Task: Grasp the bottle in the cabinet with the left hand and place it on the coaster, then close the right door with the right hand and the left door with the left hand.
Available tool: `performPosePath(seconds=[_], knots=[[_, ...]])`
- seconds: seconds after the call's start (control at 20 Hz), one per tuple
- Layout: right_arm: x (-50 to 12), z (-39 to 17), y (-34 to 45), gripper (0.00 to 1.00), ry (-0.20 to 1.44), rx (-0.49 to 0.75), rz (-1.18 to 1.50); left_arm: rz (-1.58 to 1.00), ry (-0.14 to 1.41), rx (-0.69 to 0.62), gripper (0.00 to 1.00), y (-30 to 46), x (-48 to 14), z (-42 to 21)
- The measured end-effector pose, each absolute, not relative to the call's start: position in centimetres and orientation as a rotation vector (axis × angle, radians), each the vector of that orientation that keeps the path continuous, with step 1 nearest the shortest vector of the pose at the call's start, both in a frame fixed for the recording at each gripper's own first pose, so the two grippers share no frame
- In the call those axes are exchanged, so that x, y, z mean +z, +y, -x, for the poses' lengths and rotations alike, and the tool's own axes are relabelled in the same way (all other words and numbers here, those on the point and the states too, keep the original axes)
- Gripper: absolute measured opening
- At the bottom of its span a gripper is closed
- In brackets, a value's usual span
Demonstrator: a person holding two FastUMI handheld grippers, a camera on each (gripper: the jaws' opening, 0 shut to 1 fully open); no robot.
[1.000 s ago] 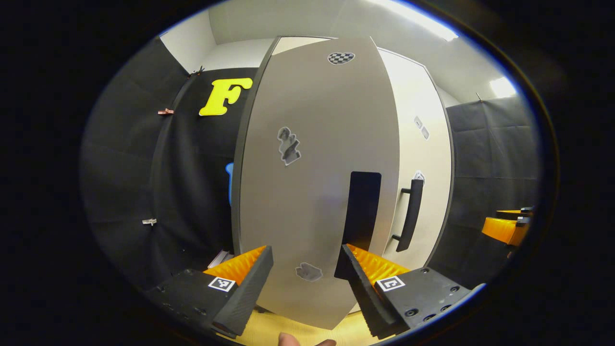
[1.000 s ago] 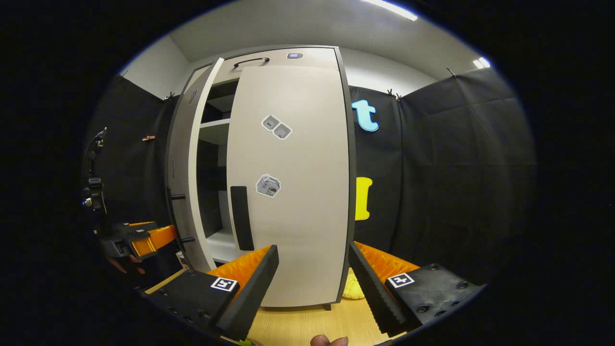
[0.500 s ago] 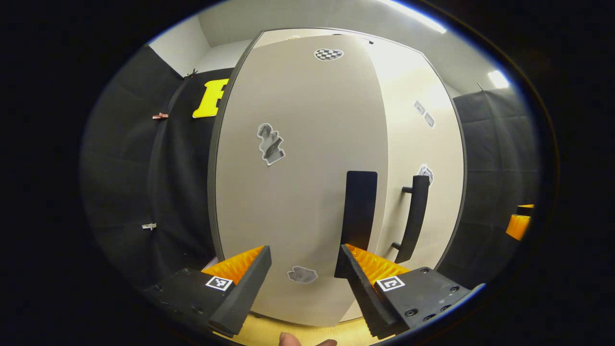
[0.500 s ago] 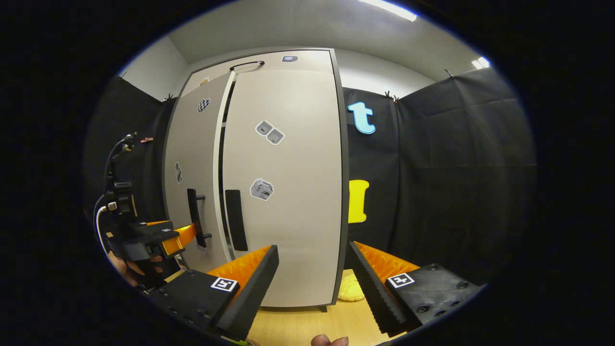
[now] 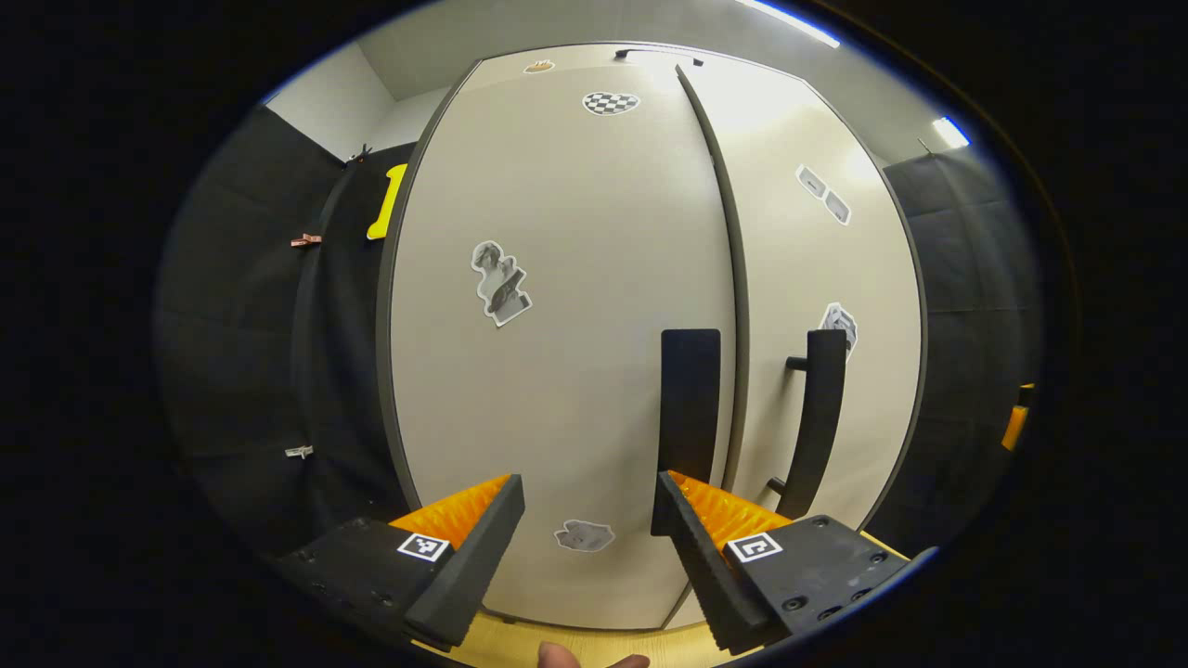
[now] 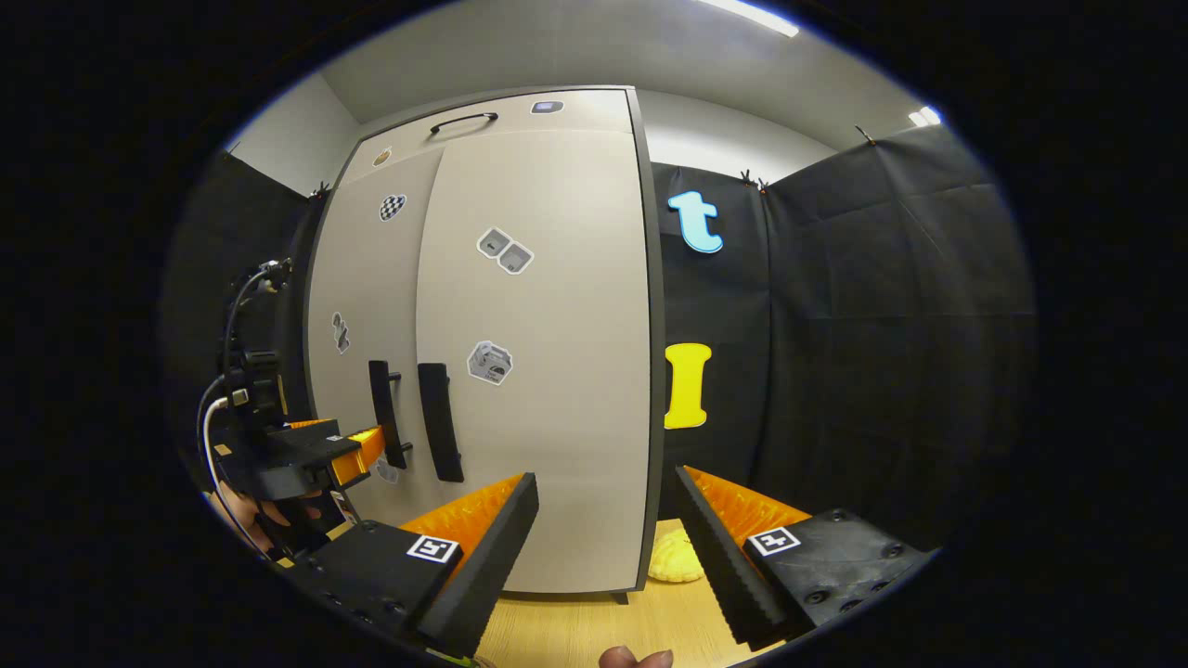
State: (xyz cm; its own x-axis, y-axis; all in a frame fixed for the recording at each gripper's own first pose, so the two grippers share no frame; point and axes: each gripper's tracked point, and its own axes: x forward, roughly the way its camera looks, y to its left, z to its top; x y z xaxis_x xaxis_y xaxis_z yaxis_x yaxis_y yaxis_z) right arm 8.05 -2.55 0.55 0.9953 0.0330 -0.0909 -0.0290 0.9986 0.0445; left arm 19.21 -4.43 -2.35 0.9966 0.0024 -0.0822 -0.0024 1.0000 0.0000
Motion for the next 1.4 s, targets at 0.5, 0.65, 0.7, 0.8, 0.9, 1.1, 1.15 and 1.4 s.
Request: performPosePath(seconds=[0.5, 0.65, 0.7, 0.8, 0.9, 1.1, 1.15, 1.4], knots=[[-0.2, -8.6, -3.0, 0.97, 0.11, 0.039, -0.035, -0.005, 0.11, -0.053, 0.93, -5.3, -1.6, -13.3], [-0.1, -9.0, -3.5, 0.97, 0.111, 0.032, -0.054, 0.024, 0.103, -0.054, 0.89, -5.6, -0.5, -11.3], [0.0, -9.1, -3.6, 0.97, 0.111, 0.033, -0.06, 0.037, 0.106, -0.051, 0.93, -5.7, -0.5, -10.8], [-0.1, -9.6, -3.8, 0.97, 0.109, 0.033, -0.055, 0.054, 0.108, -0.038, 0.93, -5.7, -0.8, -9.8], [-0.7, -10.1, -3.8, 0.97, 0.116, 0.037, -0.044, 0.078, 0.094, -0.037, 0.93, -6.1, -0.7, -9.2], [-1.2, -10.9, -3.6, 0.97, 0.1, 0.048, -0.017, 0.052, 0.025, -0.019, 0.94, -6.1, 0.1, -8.7], [-1.4, -11.2, -3.4, 0.97, 0.098, 0.056, -0.008, 0.047, 0.017, -0.018, 0.93, -6.2, 0.2, -8.6], [-2.0, -12.1, -2.2, 0.95, 0.097, 0.106, -0.007, 0.025, -0.004, 0.013, 0.93, -6.3, 0.2, -7.7]])
